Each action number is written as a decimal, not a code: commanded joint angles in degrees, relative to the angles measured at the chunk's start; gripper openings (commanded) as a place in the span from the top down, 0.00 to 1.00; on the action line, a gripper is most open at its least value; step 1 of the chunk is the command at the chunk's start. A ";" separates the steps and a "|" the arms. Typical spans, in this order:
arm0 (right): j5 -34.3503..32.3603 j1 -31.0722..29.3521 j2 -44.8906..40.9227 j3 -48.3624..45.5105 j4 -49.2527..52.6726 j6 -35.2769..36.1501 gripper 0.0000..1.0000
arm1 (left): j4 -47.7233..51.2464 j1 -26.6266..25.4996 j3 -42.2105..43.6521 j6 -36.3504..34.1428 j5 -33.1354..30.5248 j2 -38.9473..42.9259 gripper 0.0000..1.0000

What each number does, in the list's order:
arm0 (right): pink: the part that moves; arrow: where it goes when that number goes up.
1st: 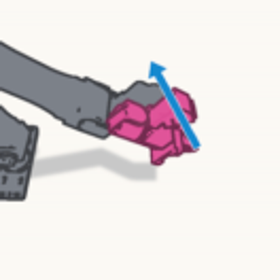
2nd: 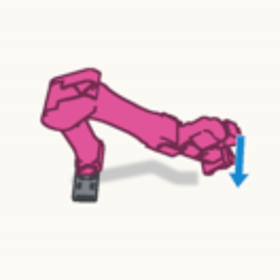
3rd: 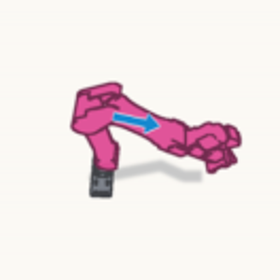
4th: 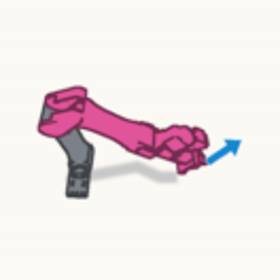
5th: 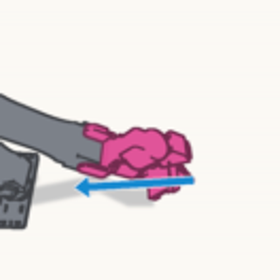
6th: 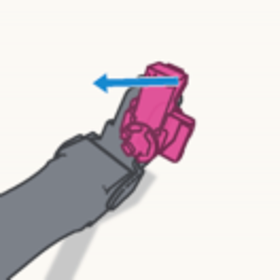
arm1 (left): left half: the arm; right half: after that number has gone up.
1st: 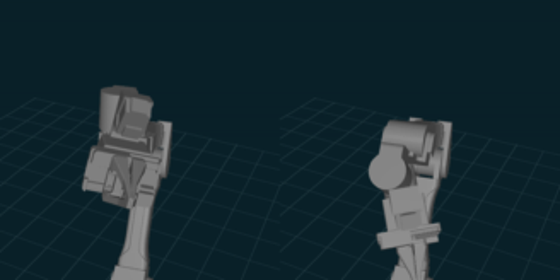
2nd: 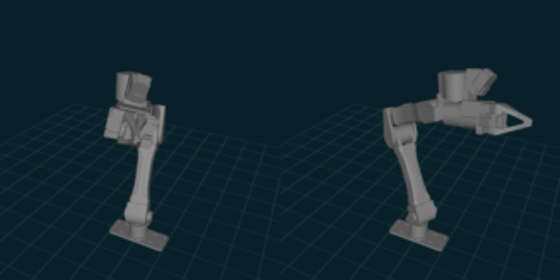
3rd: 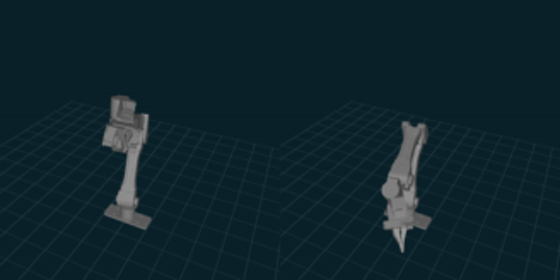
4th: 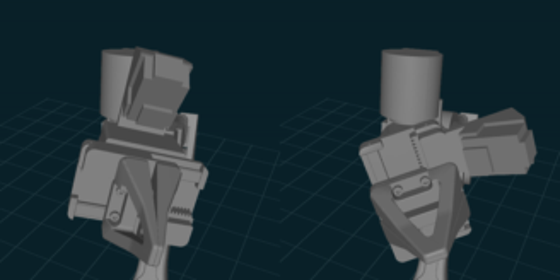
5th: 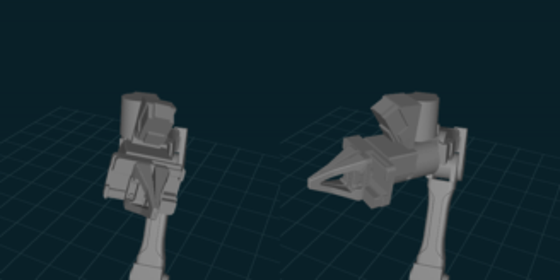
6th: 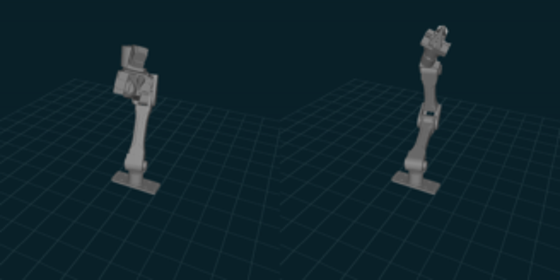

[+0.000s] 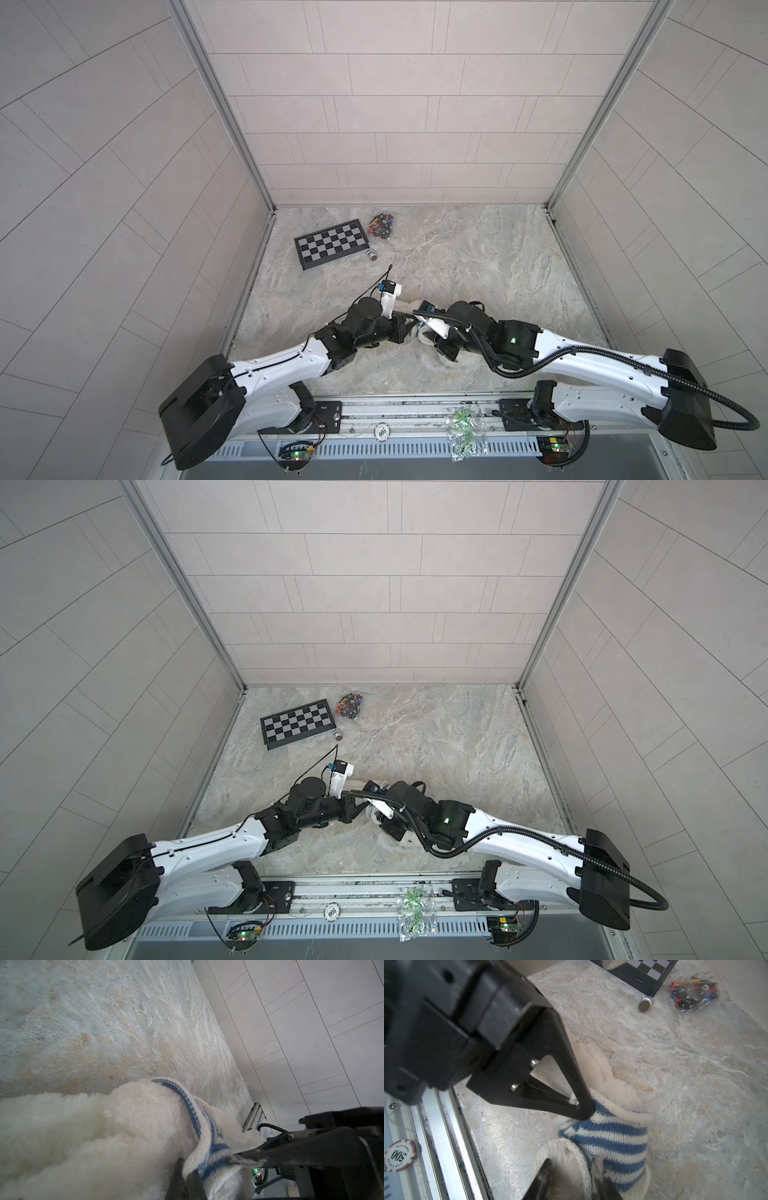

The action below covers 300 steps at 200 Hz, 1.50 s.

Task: Dress the teddy bear

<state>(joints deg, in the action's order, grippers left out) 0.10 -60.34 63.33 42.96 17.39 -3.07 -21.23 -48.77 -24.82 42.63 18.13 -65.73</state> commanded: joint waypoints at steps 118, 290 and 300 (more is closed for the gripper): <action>-7.47 -4.40 -0.25 1.31 2.34 2.99 0.66 | -2.57 0.41 -2.87 -0.18 1.36 -3.15 1.00; -8.91 0.11 -3.46 -0.82 -0.06 0.17 1.00 | -1.84 4.05 -0.33 -0.08 1.14 -1.78 1.00; -7.89 0.84 -5.89 -1.53 -1.82 -1.05 1.00 | -0.56 4.36 -0.15 -0.95 0.63 -1.68 1.00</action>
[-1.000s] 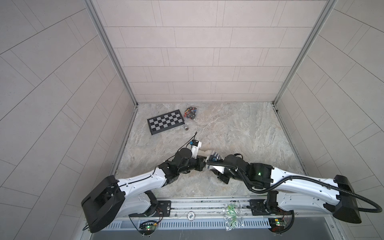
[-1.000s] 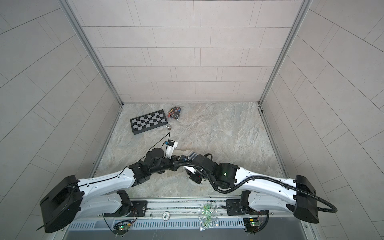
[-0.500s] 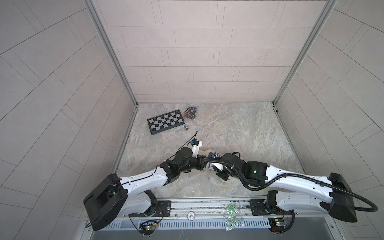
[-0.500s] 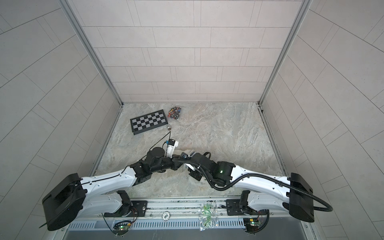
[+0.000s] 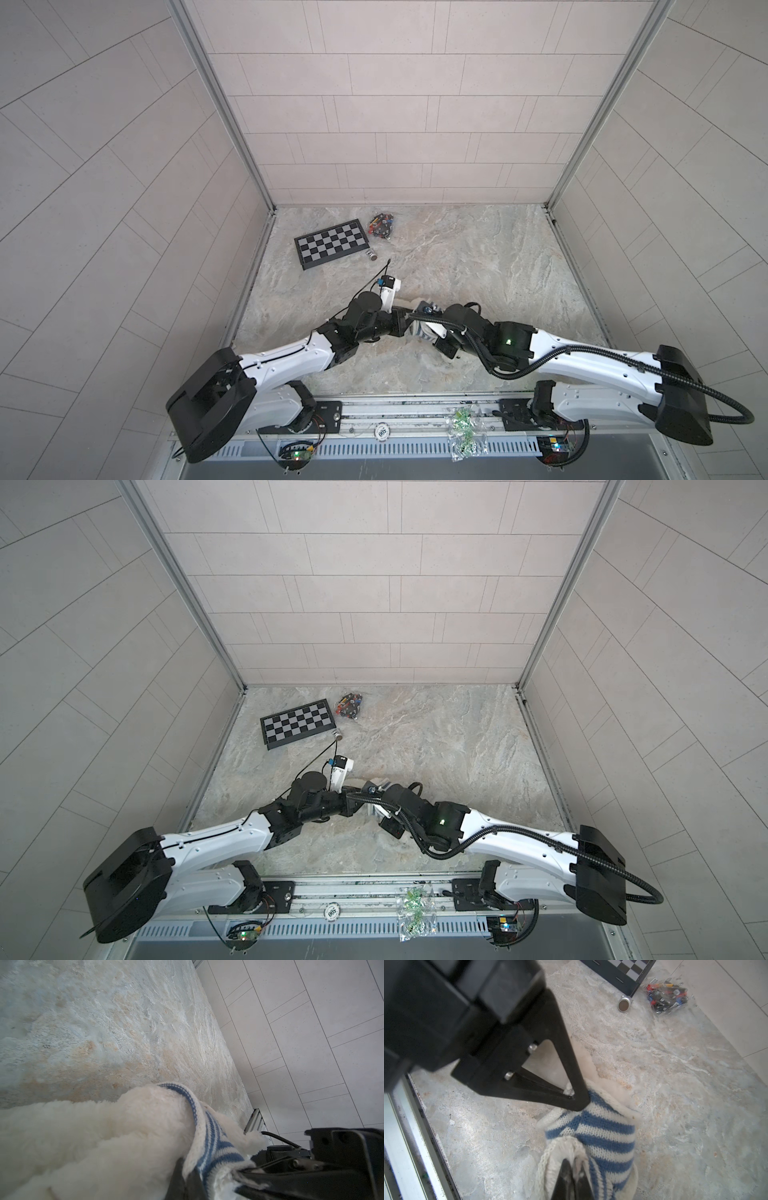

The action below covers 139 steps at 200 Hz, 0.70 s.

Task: Dress the teddy bear

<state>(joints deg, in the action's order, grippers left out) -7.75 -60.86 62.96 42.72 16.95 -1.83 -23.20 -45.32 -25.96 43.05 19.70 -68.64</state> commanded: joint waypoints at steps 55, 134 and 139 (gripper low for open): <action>6.30 6.52 -14.35 -5.45 -9.72 -11.25 1.00 | 3.72 2.04 3.25 -3.55 -2.87 1.23 1.00; 14.47 9.58 -12.14 -4.87 -7.90 -9.60 0.65 | -2.84 2.18 3.50 -0.67 0.56 -0.23 1.00; 15.83 9.54 -12.36 -4.68 -7.49 -8.67 0.63 | -3.47 2.19 3.50 -0.41 0.76 -0.49 1.00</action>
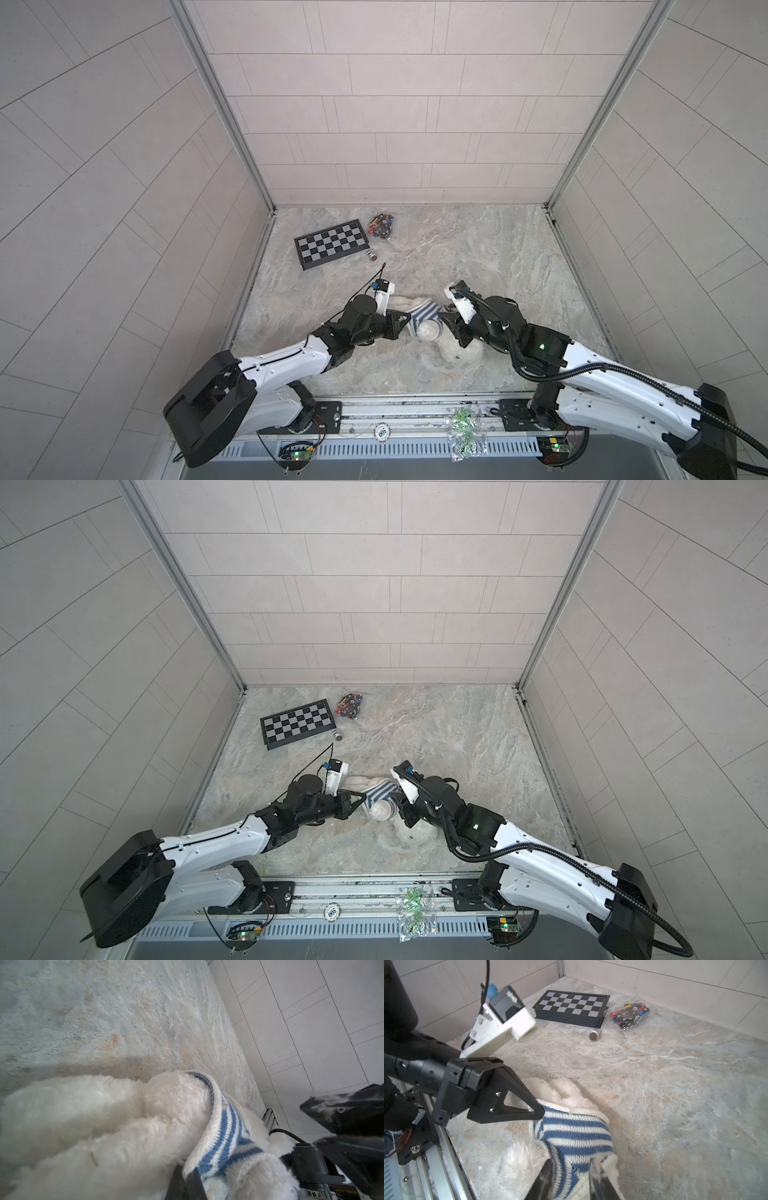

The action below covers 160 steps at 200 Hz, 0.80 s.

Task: Dress the teddy bear

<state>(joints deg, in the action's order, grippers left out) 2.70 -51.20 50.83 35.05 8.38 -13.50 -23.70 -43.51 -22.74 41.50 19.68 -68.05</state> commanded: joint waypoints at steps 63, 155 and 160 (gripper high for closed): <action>2.62 -9.17 3.37 4.09 3.37 11.95 0.43 | -5.63 0.37 -0.06 2.93 2.06 -2.32 1.00; -9.70 -15.67 16.86 9.28 3.82 18.48 0.44 | -6.61 0.29 -0.75 4.23 2.83 -2.69 1.00; -10.22 -15.90 17.48 9.48 4.03 18.74 0.44 | -6.53 0.26 -0.78 4.27 2.83 -2.65 1.00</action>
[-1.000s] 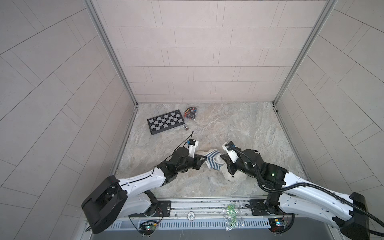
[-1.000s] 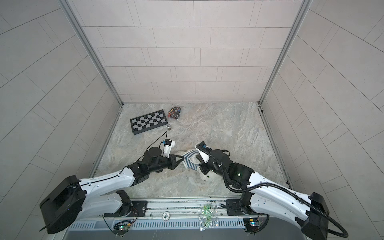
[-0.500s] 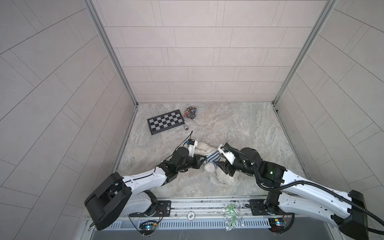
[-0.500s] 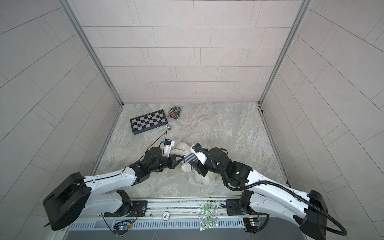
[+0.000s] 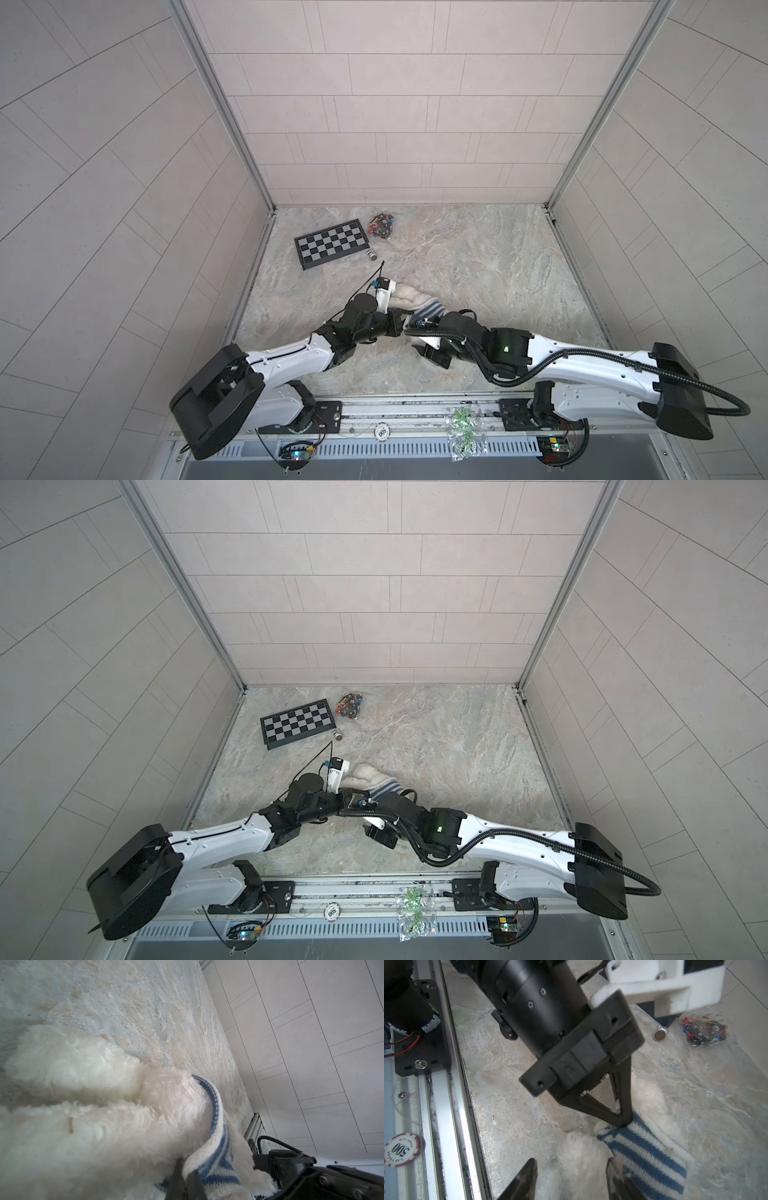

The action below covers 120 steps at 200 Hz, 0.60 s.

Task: Dress the teddy bear

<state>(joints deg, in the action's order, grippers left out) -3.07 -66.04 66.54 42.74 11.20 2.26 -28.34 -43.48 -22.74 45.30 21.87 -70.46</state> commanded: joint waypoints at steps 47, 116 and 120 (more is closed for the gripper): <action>-6.40 -1.37 4.04 2.96 3.63 4.45 0.49 | -1.09 0.24 -1.14 0.58 0.63 0.19 1.00; -11.30 -1.37 4.90 4.45 4.79 4.60 0.89 | 0.36 0.33 -0.99 0.49 0.54 1.32 1.00; -11.21 -1.37 4.40 4.46 4.75 4.51 0.92 | 0.37 0.45 -0.85 0.45 0.46 1.52 1.00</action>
<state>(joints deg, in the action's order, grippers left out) -11.51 -67.13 72.38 45.78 14.74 7.11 -28.32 -43.48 -22.90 45.65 21.93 -70.35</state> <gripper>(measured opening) 0.155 0.046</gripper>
